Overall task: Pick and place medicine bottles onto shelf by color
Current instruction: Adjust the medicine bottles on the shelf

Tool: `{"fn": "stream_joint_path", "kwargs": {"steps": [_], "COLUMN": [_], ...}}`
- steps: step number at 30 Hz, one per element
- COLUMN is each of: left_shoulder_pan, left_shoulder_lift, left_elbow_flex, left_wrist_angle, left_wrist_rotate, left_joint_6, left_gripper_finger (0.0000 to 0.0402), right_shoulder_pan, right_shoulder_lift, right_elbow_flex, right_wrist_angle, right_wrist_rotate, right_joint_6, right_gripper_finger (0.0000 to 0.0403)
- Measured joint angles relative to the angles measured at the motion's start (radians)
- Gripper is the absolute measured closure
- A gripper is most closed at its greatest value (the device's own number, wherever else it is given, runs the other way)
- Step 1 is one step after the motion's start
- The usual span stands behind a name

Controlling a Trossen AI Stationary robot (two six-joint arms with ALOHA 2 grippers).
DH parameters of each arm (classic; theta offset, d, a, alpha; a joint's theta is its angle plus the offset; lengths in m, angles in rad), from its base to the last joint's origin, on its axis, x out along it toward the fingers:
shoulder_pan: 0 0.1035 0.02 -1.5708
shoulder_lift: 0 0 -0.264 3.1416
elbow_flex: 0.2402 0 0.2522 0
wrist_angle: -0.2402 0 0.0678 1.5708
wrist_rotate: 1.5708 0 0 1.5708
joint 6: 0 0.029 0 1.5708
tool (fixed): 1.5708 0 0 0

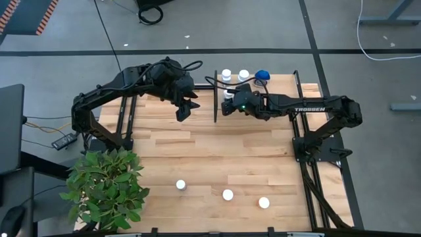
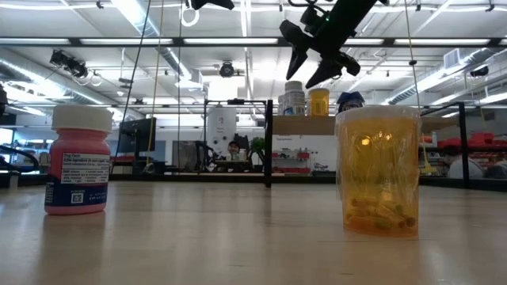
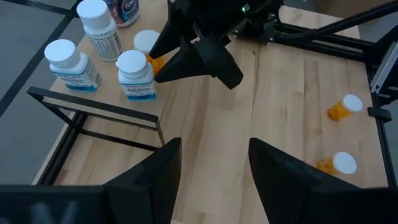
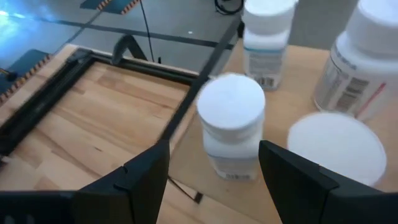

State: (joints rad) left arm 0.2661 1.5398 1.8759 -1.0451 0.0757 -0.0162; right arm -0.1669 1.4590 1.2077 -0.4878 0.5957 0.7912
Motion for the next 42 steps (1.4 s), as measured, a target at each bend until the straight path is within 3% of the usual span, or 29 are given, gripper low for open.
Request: {"fn": "stream_joint_path", "kwargs": {"steps": [18,31,42], "left_shoulder_pan": [0.0,0.0,0.0], "left_shoulder_lift": [0.0,0.0,0.0], "left_elbow_flex": [0.0,0.0,0.001], "left_wrist_angle": [0.0,0.0,-0.001], "left_wrist_rotate": [0.0,0.0,0.0], "left_joint_6": [-0.019,-0.024,-0.033], "left_gripper_finger": [0.0203,0.0205,0.0205], "right_shoulder_pan": [-0.048,-0.077,-0.077], "right_shoulder_lift": [0.001,0.001,-0.037], "right_elbow_flex": [-0.089,-0.089,-0.057], "right_wrist_angle": [0.107,0.17,0.192], "right_wrist_rotate": [-0.003,-0.136,-0.147], "right_joint_6": [-0.06,-0.116,-0.145], "right_gripper_finger": [0.0148,0.0148,0.0148]}}
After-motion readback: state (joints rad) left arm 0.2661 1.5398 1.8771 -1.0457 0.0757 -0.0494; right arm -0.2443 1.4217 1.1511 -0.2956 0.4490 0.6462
